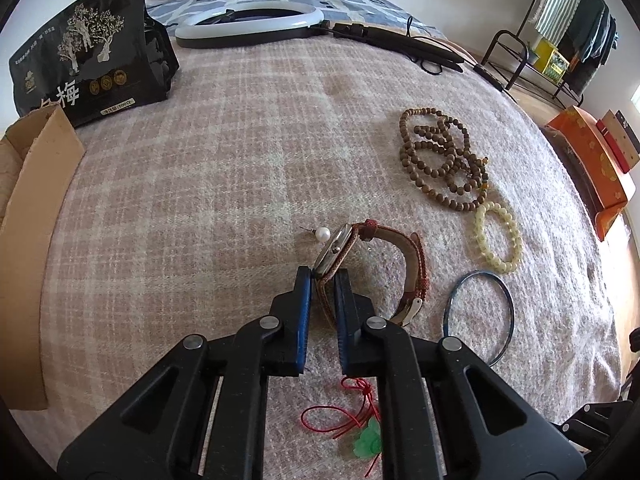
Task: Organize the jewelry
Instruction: 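Carry the watch with the left gripper while the right gripper carries the pearls toward the box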
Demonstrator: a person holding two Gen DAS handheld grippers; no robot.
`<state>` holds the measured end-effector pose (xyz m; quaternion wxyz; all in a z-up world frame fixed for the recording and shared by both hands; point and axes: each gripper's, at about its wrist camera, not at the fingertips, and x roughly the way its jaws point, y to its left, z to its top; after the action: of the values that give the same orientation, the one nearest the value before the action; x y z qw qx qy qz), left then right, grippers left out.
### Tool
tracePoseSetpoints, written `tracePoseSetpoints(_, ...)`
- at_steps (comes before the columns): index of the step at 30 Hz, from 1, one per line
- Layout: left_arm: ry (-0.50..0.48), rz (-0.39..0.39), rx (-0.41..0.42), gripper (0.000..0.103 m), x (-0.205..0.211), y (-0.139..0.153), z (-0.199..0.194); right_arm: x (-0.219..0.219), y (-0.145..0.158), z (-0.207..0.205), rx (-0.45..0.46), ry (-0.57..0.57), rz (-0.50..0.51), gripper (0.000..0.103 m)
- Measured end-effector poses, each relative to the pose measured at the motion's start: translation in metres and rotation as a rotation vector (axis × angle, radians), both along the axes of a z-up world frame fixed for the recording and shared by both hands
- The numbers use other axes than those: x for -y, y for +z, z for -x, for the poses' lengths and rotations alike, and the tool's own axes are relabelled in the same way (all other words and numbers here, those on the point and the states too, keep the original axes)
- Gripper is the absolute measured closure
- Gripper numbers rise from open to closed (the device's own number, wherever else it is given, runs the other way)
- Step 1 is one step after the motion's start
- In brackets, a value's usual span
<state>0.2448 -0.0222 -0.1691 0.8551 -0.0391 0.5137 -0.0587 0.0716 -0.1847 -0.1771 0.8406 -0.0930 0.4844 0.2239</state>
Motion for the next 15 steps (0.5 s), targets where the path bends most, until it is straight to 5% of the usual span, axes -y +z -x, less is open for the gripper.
tracePoseSetpoints(15,0.030,0.027,0.074,0.094,-0.023,0.042,0.014,0.006,0.067,-0.009,0.128,-0.056,-0.085,0.097)
